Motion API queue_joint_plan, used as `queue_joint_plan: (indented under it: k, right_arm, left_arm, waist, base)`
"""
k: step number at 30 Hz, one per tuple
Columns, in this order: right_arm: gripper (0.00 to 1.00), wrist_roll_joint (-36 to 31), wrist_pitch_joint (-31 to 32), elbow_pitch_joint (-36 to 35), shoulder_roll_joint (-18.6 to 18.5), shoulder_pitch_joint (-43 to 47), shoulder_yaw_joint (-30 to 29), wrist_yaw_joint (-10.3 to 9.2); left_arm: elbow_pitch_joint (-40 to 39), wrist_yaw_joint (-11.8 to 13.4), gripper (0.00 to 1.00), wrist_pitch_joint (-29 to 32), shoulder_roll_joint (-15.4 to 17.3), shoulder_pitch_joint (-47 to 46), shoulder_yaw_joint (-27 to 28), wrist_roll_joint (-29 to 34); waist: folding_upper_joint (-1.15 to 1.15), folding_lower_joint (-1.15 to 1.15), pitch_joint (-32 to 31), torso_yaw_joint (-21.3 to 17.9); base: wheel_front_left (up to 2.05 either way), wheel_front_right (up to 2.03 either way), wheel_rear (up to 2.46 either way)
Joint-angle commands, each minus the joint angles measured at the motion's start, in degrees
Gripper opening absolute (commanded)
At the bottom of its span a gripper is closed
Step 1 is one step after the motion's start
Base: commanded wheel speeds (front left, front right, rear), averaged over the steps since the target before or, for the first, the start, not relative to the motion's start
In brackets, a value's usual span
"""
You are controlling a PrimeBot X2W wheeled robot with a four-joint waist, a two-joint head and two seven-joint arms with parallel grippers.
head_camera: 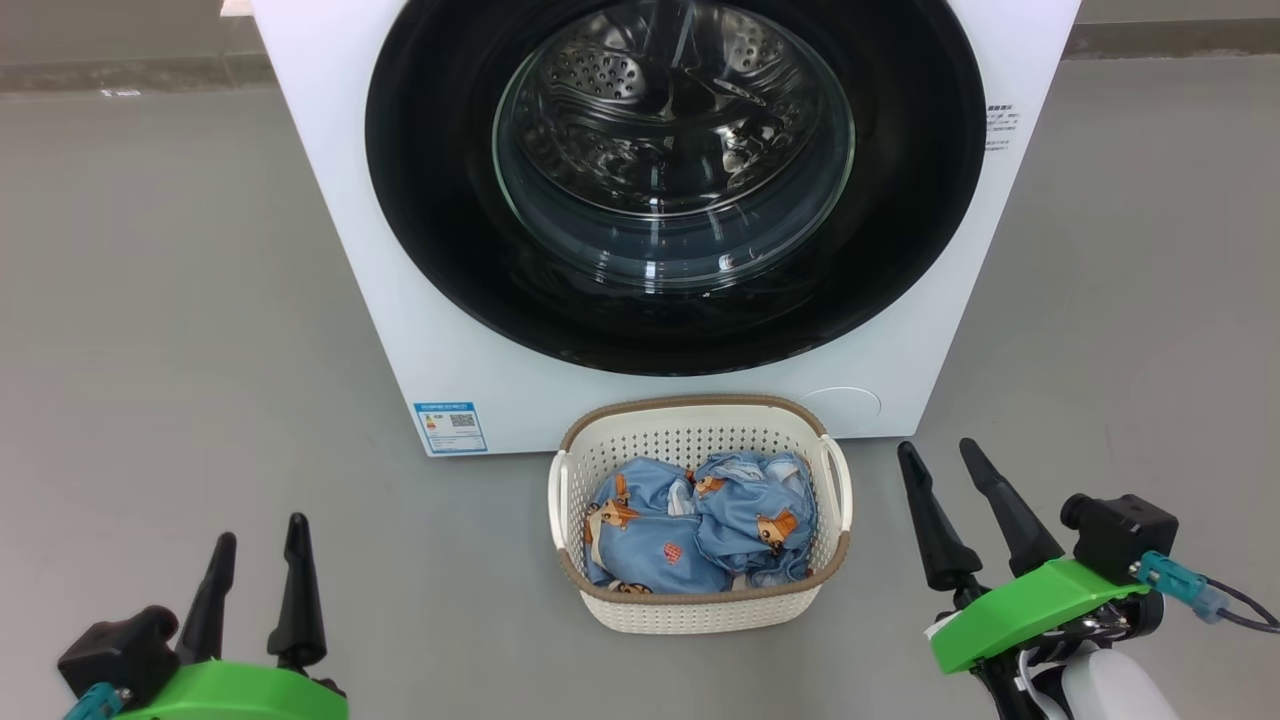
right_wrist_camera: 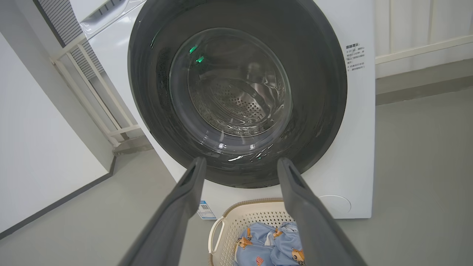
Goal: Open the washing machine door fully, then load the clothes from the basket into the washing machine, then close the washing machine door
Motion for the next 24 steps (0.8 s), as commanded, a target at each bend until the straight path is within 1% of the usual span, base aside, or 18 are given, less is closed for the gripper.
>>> queue_joint_plan:
  k: [1, 18, 24]
  right_arm:
    - [1.00, -2.2, -0.9, -1.2, -0.1, -2.7, 1.6, 0.08]
    - [1.00, -13.6, -3.6, 0.0, 0.0, -4.1, 2.2, 0.09]
    - [1.00, -13.6, -3.6, 0.4, 0.1, -4.1, 1.8, 0.09]
  left_arm:
    - [-1.1, -0.3, 1.00, -0.9, 0.9, -2.7, 1.8, 2.0]
    - [-1.7, -0.4, 1.00, -3.8, 1.2, -3.0, 1.5, 12.2]
    - [-1.9, -0.4, 1.00, -3.8, 1.3, -2.9, 1.3, 11.9]
  waist:
    - [0.00, 0.00, 0.0, 0.0]
    - [0.00, 0.00, 0.0, 0.0]
    - [0.00, 0.00, 0.1, 0.1]
  base:
    - [0.00, 0.00, 0.00]
    - [0.00, 0.00, 0.00]
    - [0.00, 0.00, 0.00]
